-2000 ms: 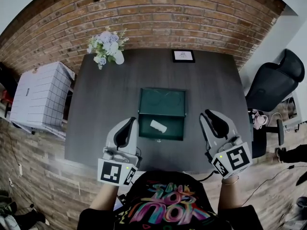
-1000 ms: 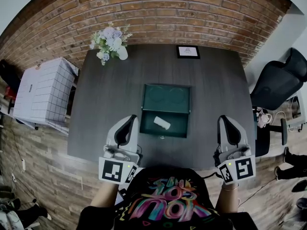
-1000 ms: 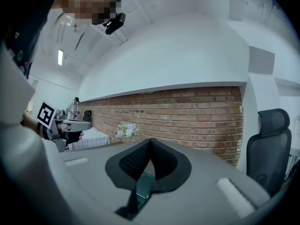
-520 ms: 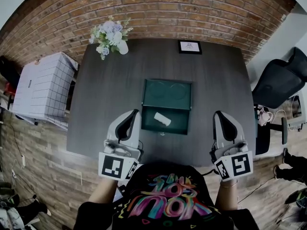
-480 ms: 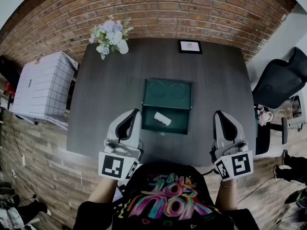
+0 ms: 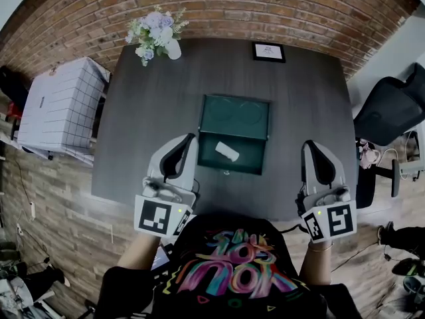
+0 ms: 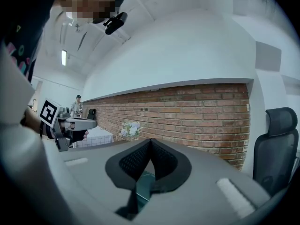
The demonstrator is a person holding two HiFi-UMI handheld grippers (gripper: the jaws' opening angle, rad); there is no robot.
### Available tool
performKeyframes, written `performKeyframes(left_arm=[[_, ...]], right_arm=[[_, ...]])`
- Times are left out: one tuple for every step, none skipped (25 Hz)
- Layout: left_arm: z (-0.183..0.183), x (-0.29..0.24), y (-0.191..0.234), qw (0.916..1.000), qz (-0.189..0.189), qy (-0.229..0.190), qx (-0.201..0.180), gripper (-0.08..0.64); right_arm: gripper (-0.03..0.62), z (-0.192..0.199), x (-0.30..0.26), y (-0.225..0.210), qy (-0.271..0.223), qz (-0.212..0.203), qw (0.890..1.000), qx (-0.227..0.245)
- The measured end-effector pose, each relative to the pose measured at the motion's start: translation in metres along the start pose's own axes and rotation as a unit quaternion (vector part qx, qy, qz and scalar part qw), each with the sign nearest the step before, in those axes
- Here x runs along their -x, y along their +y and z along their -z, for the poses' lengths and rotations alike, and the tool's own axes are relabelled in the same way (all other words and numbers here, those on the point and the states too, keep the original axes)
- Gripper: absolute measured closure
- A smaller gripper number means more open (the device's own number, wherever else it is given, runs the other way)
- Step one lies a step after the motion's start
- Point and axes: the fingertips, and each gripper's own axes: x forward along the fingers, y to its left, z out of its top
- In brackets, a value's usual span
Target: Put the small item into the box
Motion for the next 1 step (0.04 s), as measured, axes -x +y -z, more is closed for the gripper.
performKeyframes(left_arm=[[0.0001,0.0000,0.0007,1.0000,0.000,0.000,-0.001,0.558]], right_arm=[[0.592,0.0004,-0.0009,0.0010,0.001,-0.002,1.000,0.001]])
